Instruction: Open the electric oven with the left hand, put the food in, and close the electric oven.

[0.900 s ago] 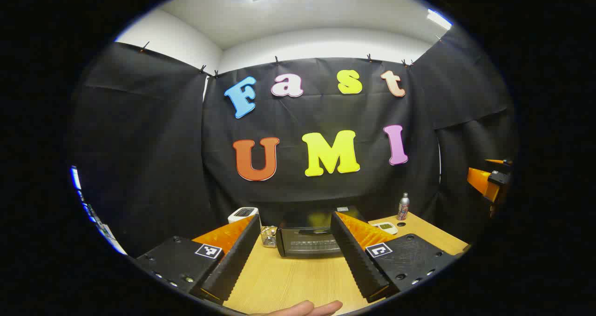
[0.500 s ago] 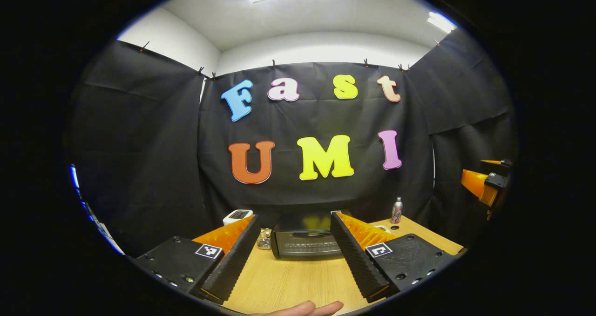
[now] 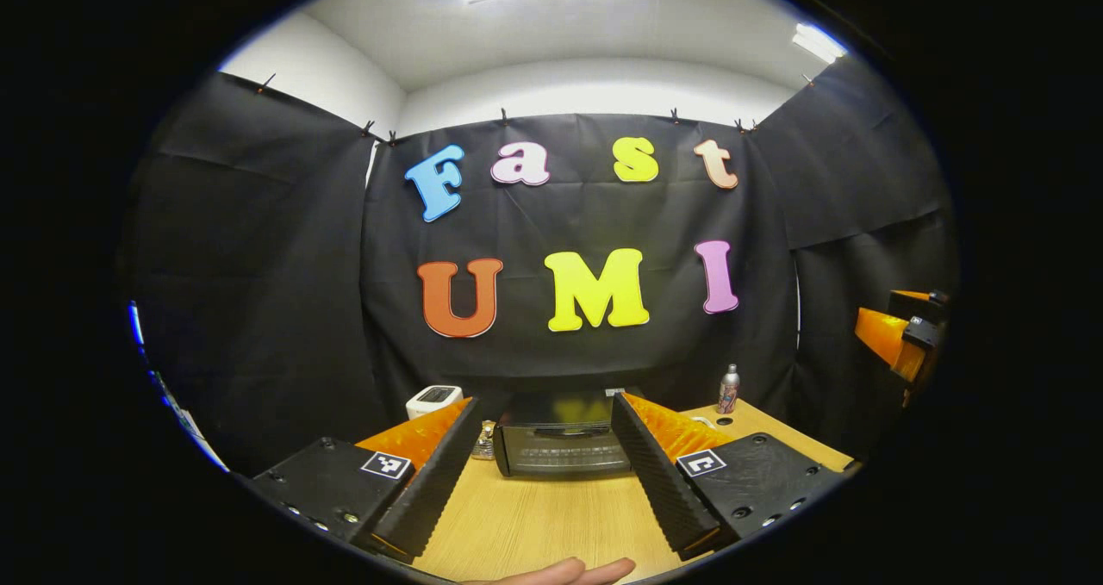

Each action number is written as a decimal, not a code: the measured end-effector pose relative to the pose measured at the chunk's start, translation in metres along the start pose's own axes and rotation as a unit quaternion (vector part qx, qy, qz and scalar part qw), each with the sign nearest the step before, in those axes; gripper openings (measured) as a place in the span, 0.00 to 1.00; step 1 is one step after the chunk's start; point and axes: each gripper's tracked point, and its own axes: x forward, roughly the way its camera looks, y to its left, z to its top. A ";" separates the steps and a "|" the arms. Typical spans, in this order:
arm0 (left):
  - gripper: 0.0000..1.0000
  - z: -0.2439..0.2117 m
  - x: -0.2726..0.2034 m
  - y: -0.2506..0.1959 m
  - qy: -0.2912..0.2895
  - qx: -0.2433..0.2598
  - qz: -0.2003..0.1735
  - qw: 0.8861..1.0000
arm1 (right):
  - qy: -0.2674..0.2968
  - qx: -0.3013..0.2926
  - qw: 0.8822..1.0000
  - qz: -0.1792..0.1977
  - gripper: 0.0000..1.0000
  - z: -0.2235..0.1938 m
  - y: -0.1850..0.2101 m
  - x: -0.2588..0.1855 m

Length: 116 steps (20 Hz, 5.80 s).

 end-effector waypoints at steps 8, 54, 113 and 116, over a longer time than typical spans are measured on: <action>0.96 -0.031 0.074 -0.011 0.041 -0.032 -0.018 0.998 | 0.000 0.022 1.000 -0.009 0.96 -0.024 -0.019 0.038; 0.96 -0.267 0.186 -0.033 0.300 -0.020 -0.065 0.951 | 0.021 -0.010 0.999 -0.037 1.00 -0.038 -0.050 0.002; 0.95 -0.081 -0.021 0.005 0.014 -0.008 -0.023 1.000 | 0.708 0.155 0.665 0.181 0.02 -0.442 0.034 0.122; 0.95 -0.082 -0.020 -0.007 0.018 -0.007 -0.027 0.999 | 0.703 0.172 0.663 0.191 0.01 -0.441 0.033 0.122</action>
